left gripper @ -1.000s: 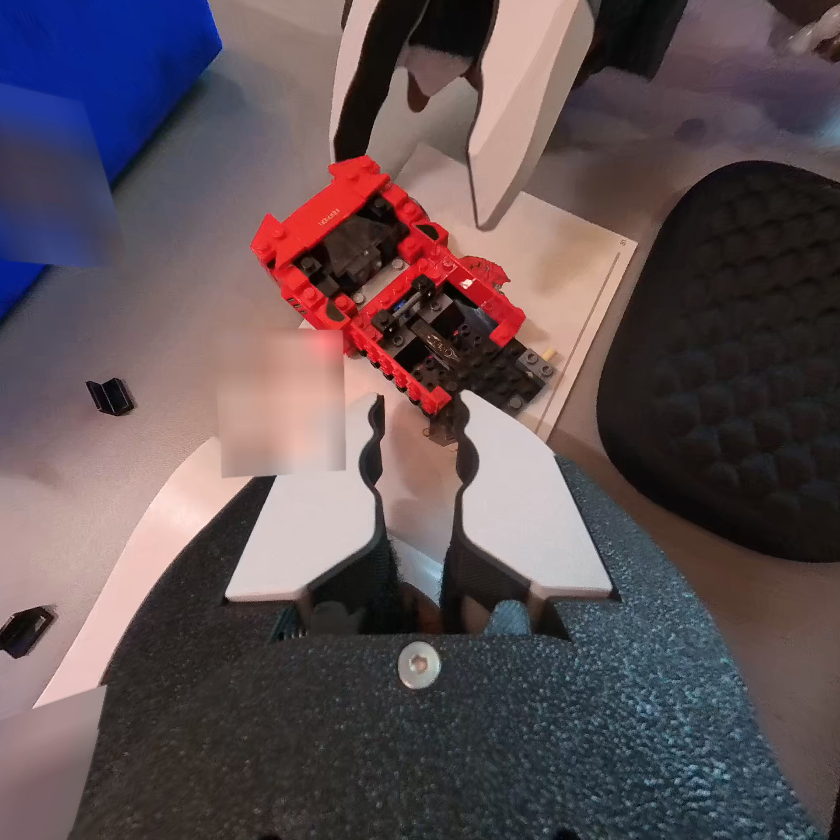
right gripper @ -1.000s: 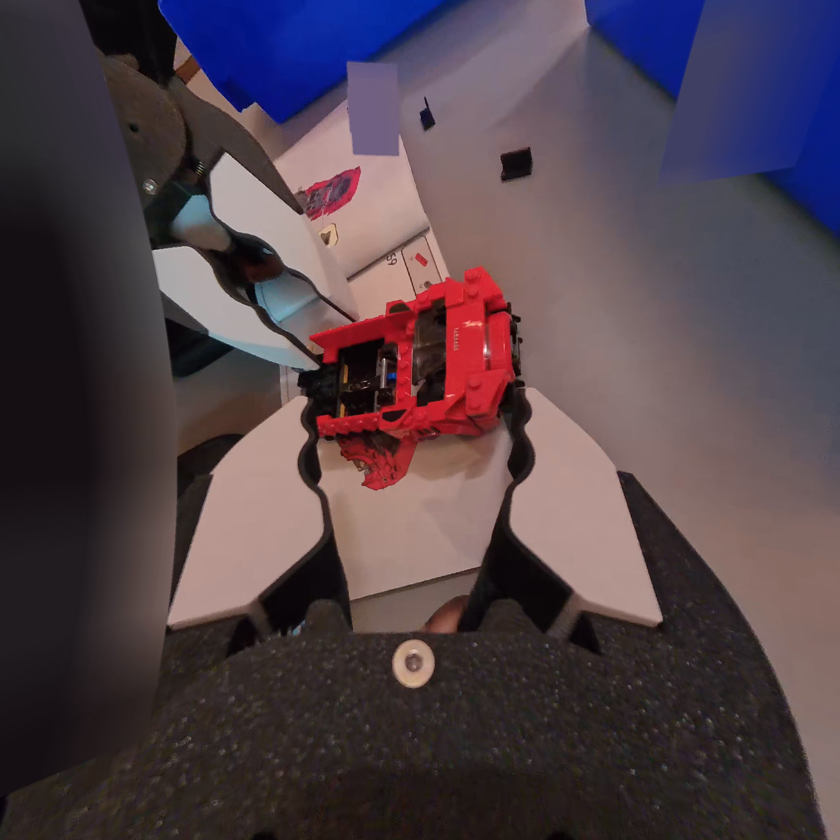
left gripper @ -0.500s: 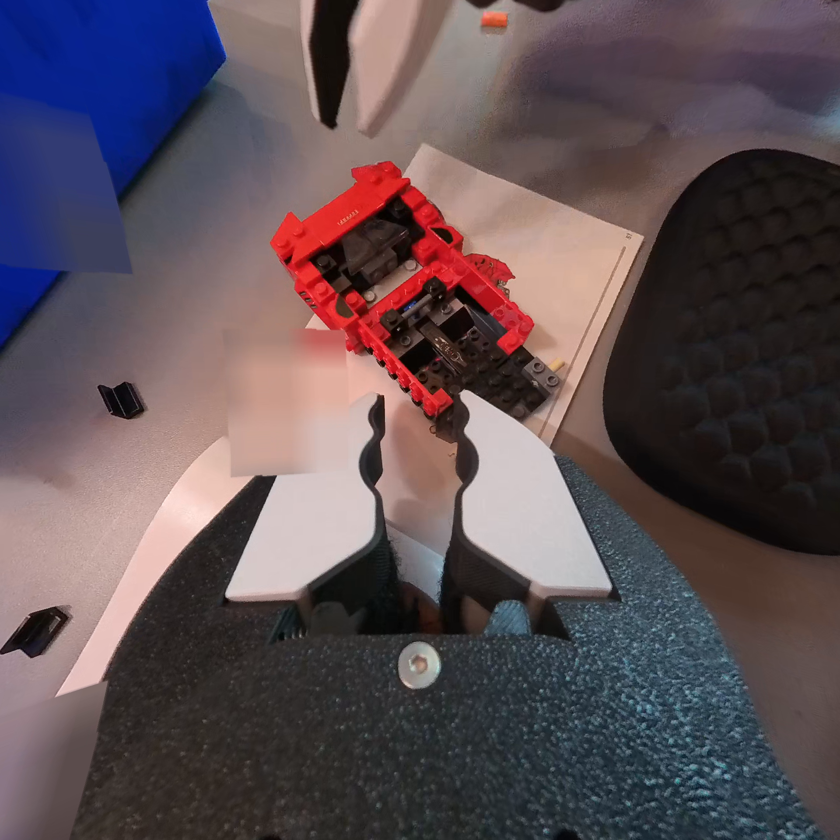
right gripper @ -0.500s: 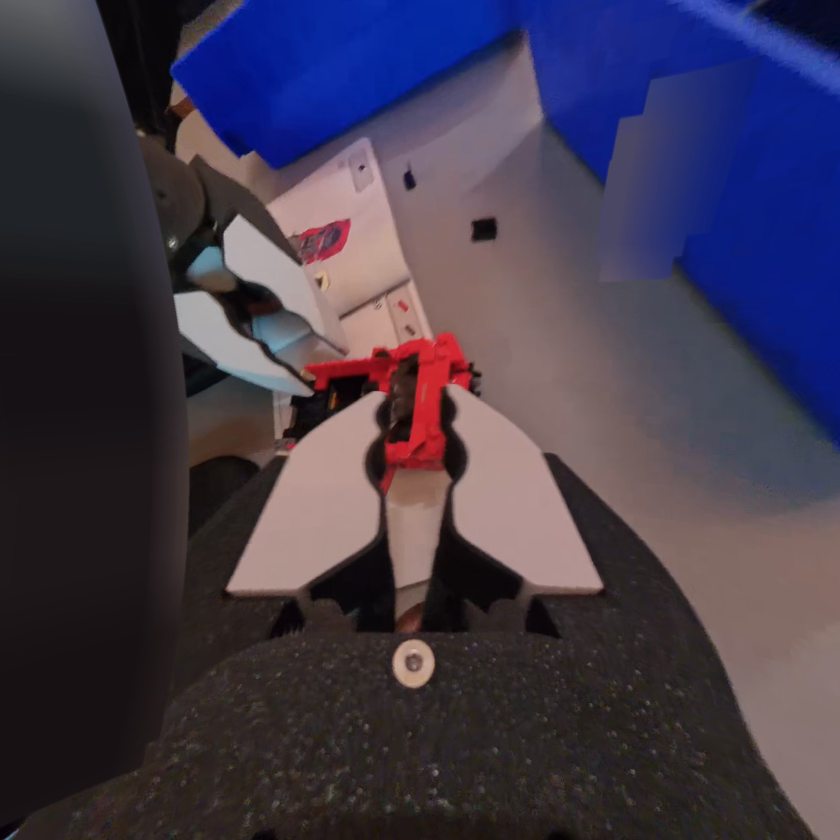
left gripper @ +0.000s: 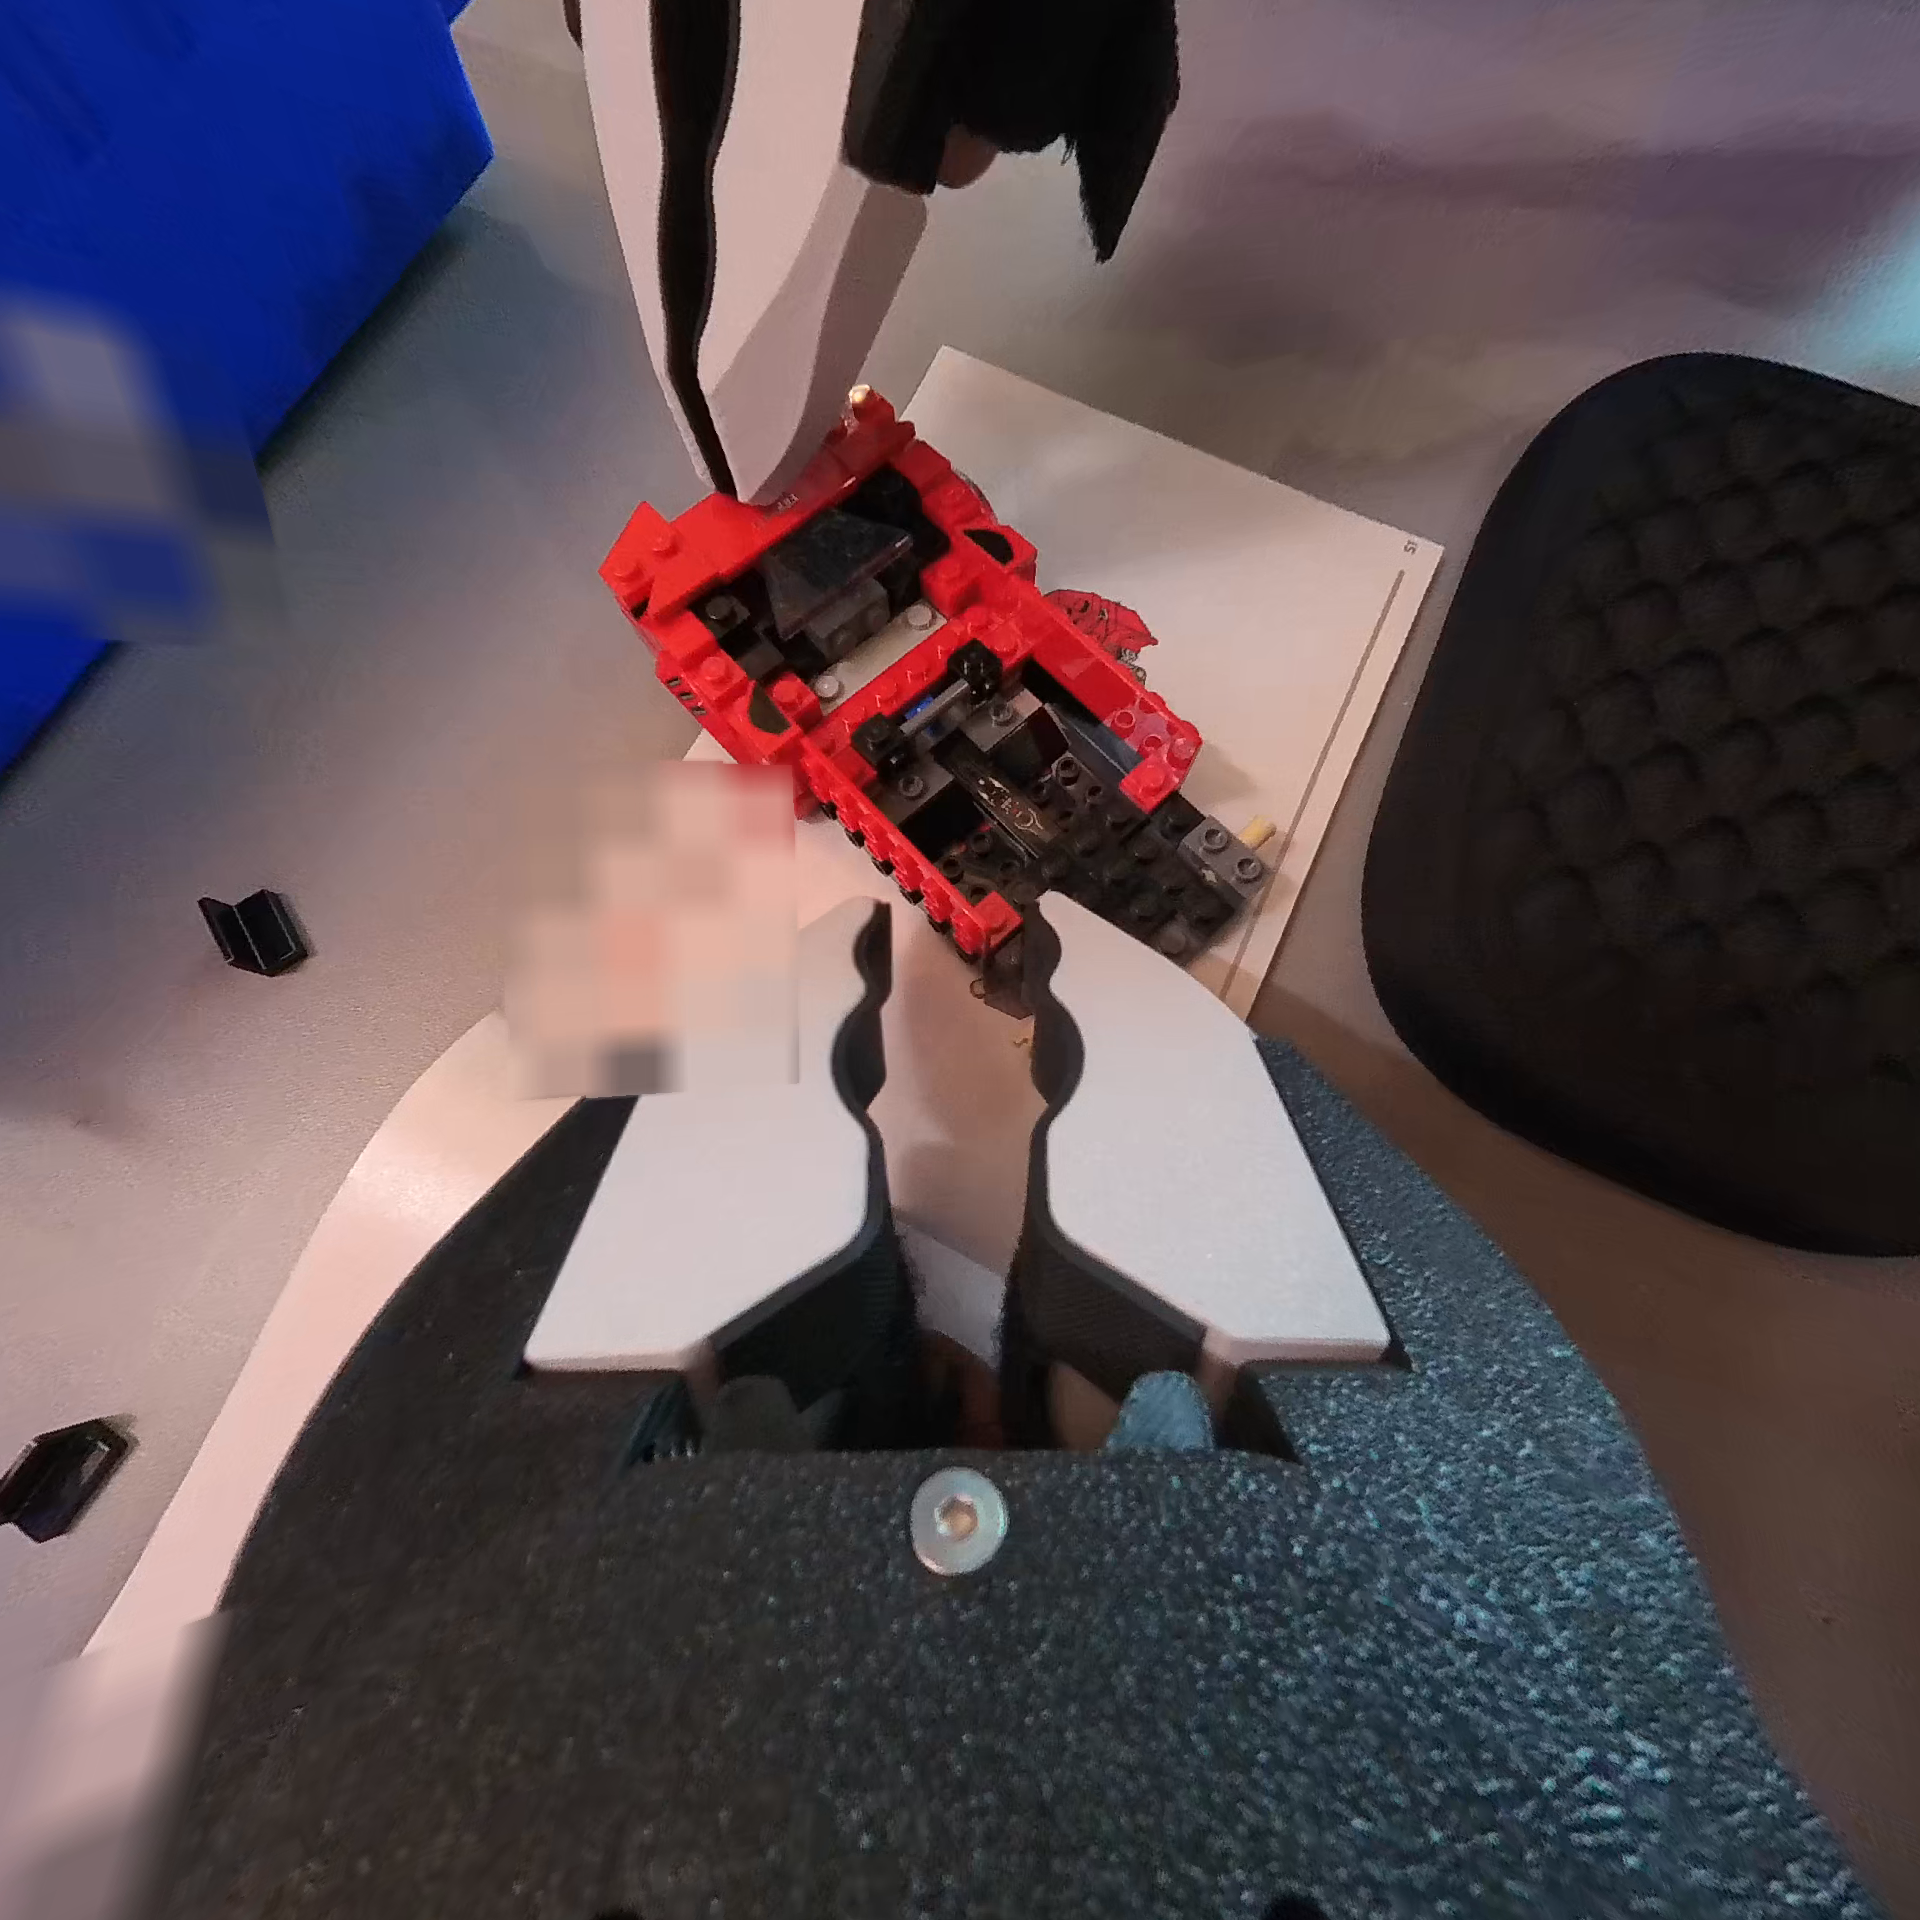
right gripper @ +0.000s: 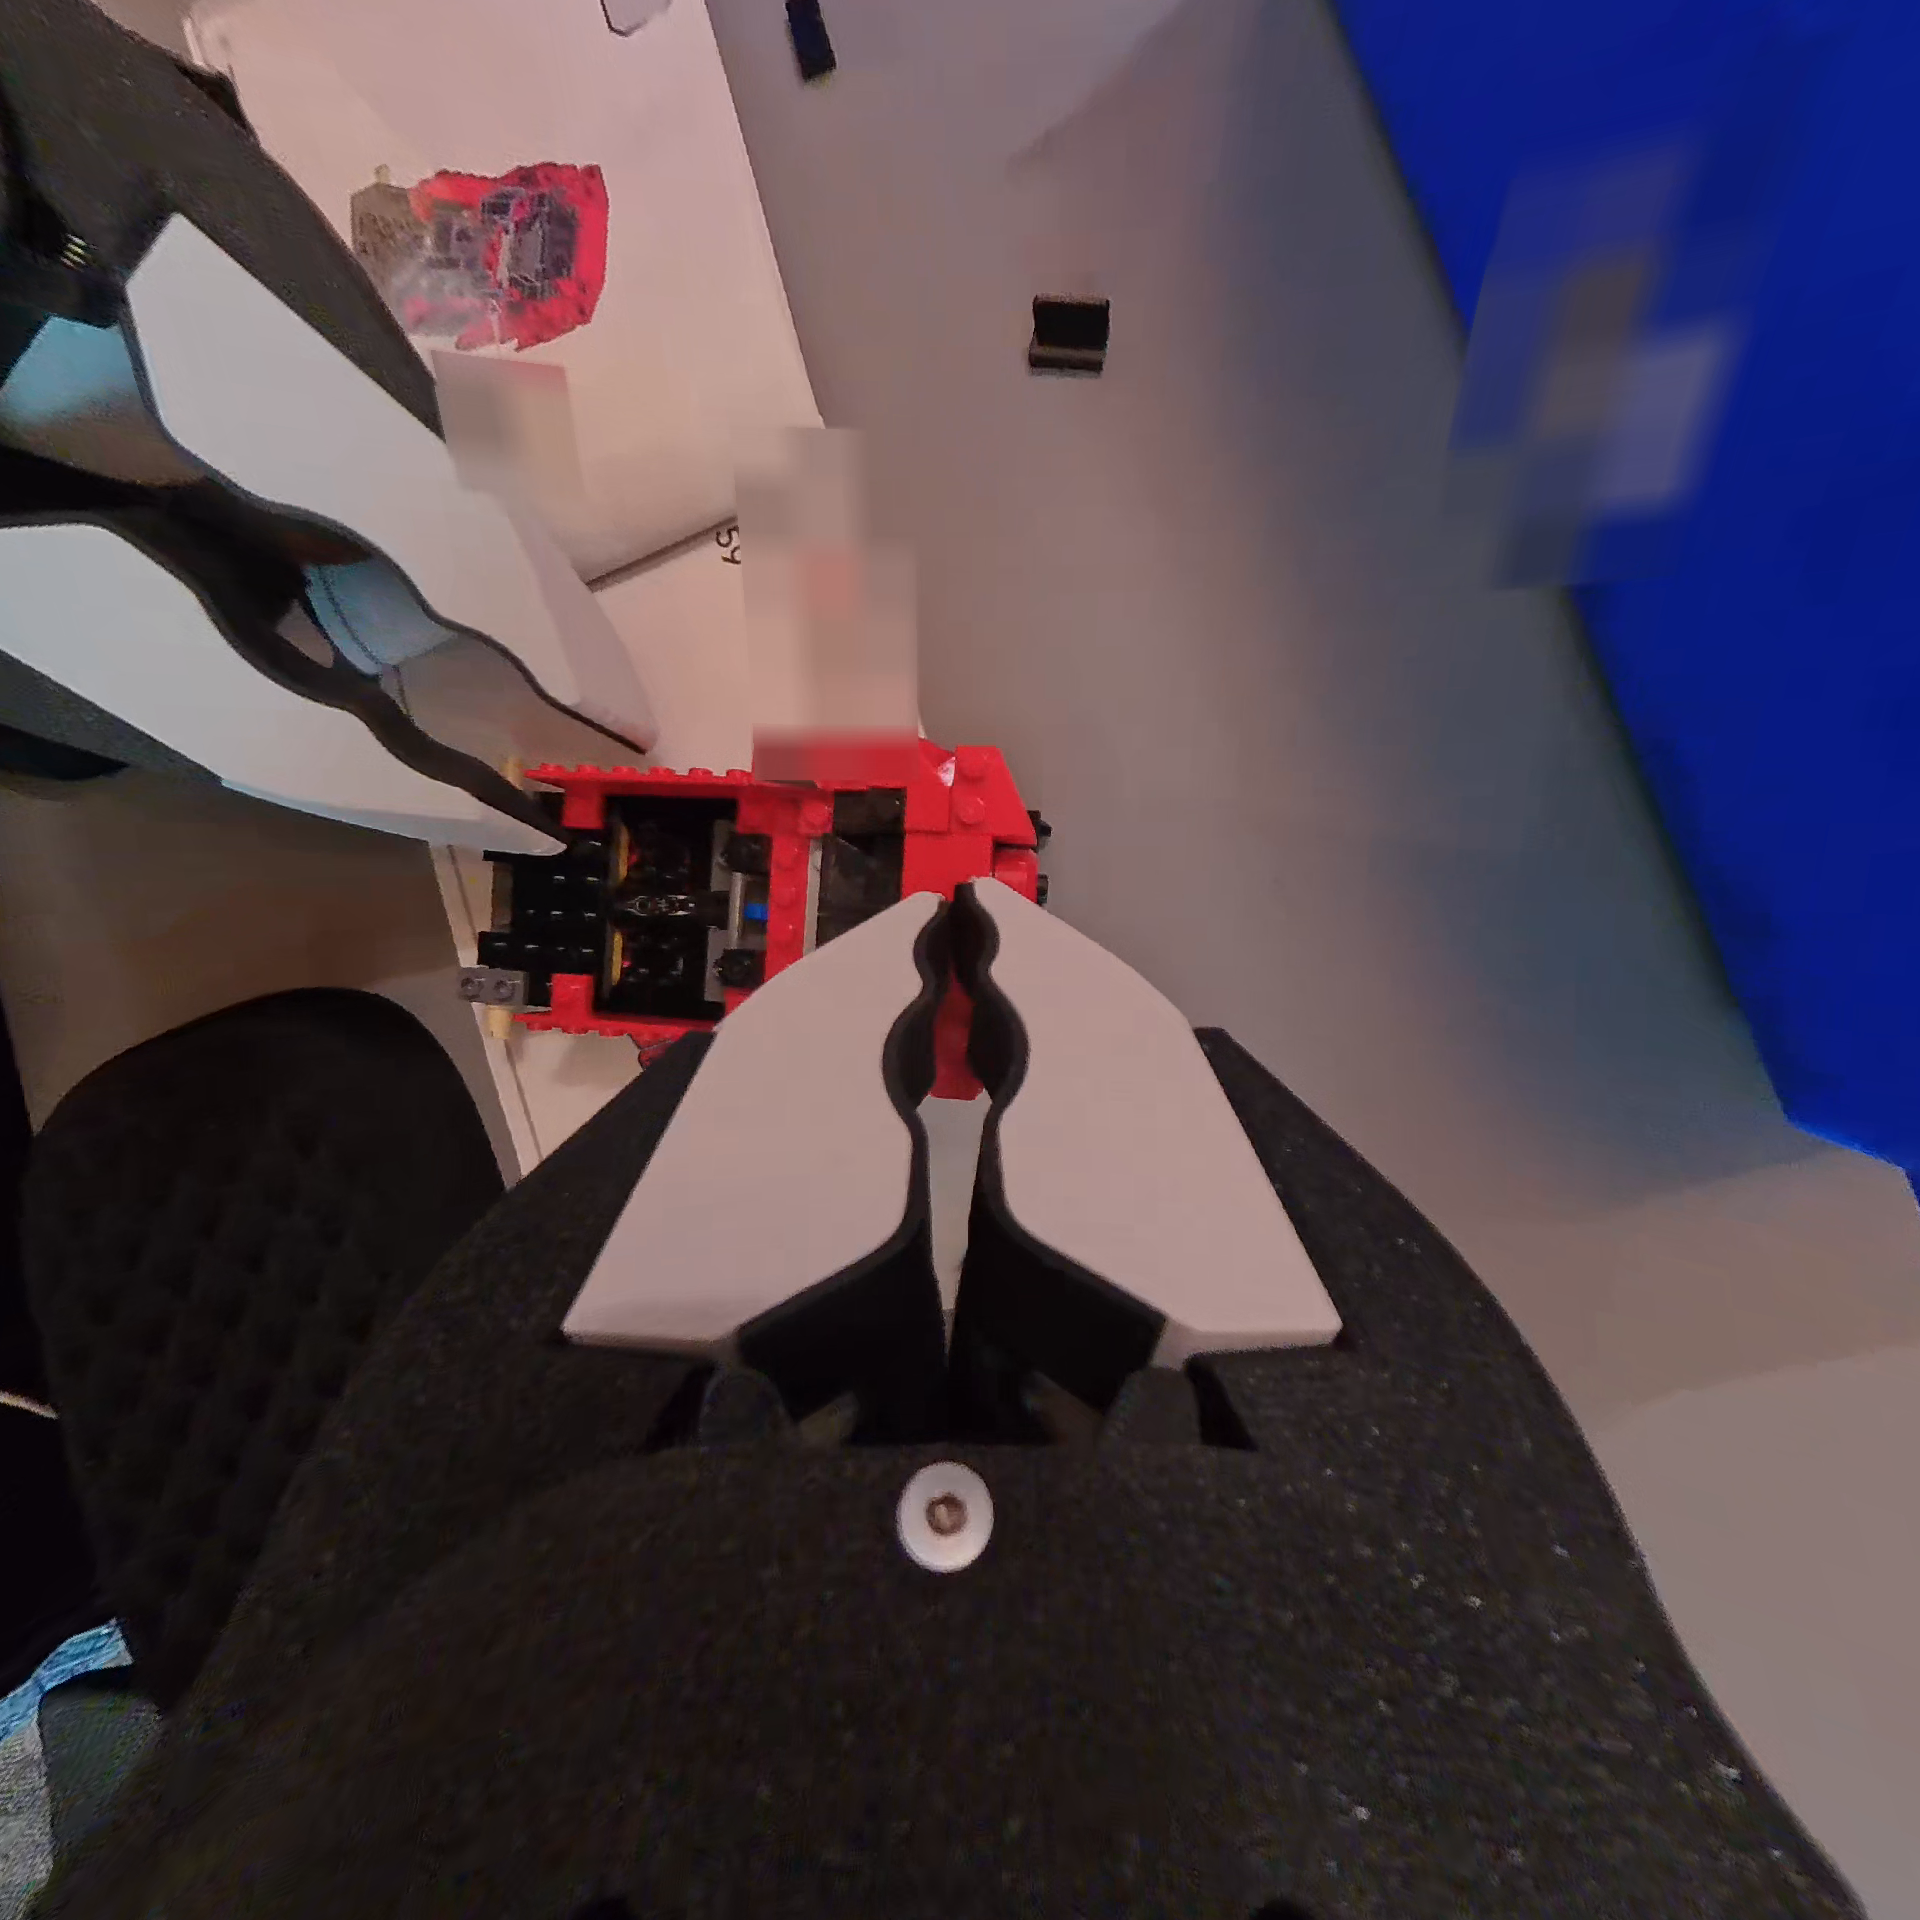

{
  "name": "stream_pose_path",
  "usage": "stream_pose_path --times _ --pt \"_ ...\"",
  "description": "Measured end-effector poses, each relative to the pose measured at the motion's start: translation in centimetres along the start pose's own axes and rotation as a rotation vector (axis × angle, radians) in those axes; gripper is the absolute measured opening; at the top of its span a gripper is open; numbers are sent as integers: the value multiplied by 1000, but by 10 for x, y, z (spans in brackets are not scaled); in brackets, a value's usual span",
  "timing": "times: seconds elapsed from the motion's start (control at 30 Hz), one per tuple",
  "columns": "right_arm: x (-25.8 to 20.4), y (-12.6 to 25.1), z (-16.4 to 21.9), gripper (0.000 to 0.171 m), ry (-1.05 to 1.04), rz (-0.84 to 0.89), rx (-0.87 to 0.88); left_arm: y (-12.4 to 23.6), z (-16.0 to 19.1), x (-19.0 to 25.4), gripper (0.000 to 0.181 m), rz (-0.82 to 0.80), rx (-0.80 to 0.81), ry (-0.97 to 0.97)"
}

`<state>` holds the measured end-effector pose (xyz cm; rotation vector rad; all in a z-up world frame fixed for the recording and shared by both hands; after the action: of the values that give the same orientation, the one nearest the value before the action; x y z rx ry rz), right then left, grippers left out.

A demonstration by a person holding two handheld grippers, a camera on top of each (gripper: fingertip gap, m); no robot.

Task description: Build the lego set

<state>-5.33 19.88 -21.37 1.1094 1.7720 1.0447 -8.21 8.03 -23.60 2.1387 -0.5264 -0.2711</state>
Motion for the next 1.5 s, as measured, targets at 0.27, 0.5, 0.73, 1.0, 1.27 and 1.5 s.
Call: stream_pose_path --times 0.27,0.5,0.73,1.0,1.27,1.5 --pt "-5 0 -4 1 10 116 -129 -1 0 1 20 12 4 -4" --pt "-34 -23 -7 2 55 -75 -219 -1 0 1 17 14 8 1" --pt "-42 34 -26 0 99 24 -21 1 -1 -4 14 -28 27 2" --pt "4 60 18 30 -79 103 168 3 0 2 24 -33 16 -48" --pt "20 32 26 14 -113 25 185 24 -11 0 27 -1 47 -74" --pt "26 19 20 2 -111 -37 148 36 -37 -21 28 -15 29 -161"
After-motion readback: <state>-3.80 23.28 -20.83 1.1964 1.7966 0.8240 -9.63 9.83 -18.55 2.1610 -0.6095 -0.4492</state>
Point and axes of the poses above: each gripper's, where its closed fingertips meet, y back along the fingers, z out of its underside, x = y × z across the jaws, the point moved 4 cm from there along y, back along the fingers, and after that the axes turned 12 degrees about -x, right-handed, at the moved point
